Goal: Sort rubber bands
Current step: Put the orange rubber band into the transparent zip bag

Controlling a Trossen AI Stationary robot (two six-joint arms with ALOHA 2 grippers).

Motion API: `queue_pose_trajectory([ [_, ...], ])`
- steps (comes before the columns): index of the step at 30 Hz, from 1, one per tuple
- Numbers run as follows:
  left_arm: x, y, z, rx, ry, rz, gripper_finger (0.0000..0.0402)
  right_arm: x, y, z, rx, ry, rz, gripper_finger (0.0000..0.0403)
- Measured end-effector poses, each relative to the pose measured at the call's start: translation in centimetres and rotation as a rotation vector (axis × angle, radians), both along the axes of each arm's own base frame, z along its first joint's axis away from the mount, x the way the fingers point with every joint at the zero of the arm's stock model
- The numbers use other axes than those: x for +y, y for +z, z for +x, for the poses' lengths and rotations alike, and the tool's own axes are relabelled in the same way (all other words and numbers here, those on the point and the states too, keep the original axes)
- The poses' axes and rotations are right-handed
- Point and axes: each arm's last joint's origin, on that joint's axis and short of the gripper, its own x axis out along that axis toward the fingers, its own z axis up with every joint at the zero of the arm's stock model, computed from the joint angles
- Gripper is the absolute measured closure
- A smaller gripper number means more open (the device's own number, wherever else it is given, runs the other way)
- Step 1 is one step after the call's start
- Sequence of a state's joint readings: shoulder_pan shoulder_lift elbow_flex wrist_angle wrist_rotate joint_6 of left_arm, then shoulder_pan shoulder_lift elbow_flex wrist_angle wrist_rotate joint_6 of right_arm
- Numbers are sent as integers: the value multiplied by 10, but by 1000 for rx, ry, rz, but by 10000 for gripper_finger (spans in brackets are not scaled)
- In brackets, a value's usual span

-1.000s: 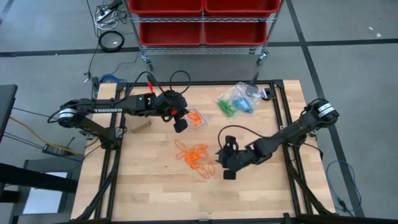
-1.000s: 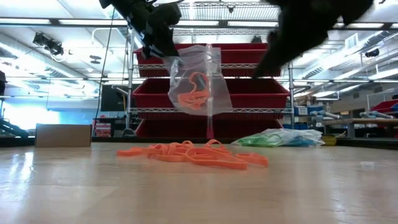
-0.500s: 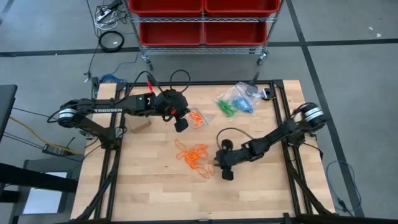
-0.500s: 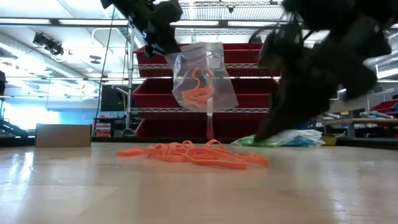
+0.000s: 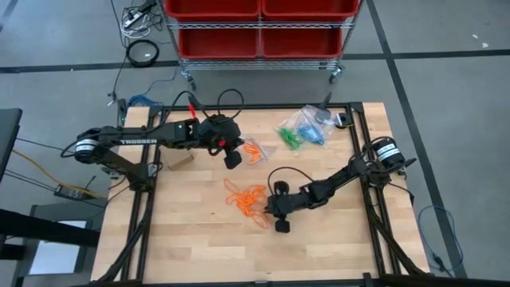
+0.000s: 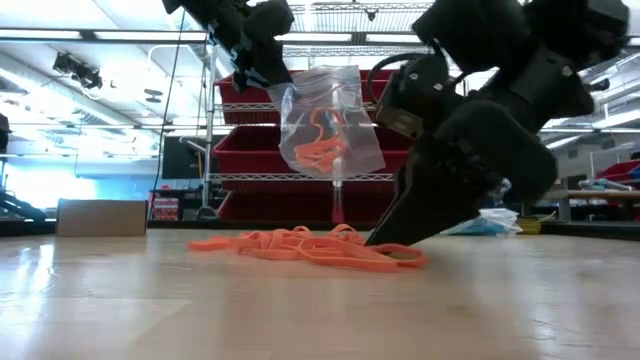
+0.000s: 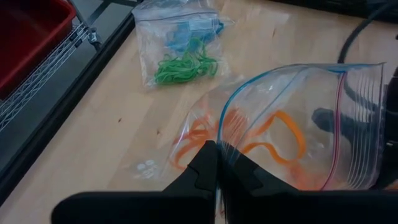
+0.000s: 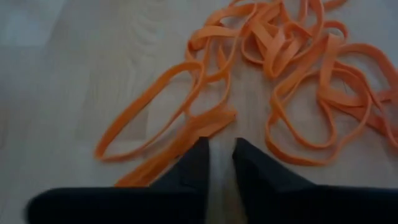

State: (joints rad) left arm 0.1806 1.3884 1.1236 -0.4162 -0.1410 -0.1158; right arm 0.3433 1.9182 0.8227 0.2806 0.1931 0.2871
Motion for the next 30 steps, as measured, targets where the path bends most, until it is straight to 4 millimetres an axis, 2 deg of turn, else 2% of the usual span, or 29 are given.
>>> queue_pose_trajectory([
  [1, 0, 0, 0, 2, 0, -1, 385, -2, 0, 1, 4, 3, 11, 374],
  [3, 0, 0, 0, 4, -2, -8, 385, -4, 0, 2, 5, 0, 28, 394],
  [13, 0, 0, 0, -5, -6, -6, 385, -4, 19, -3, -21, -19, 49, 401],
  [19, 0, 1, 1, -29, 14, -28, 385, 5, 39, -6, -102, -15, 48, 401],
  [24, 0, 9, 6, -122, 20, -45, 385, 14, 50, -10, -143, -17, 70, 400],
  [30, 2, 6, 2, -17, -9, -102, 385, 26, 50, -16, -128, -21, 112, 398],
])
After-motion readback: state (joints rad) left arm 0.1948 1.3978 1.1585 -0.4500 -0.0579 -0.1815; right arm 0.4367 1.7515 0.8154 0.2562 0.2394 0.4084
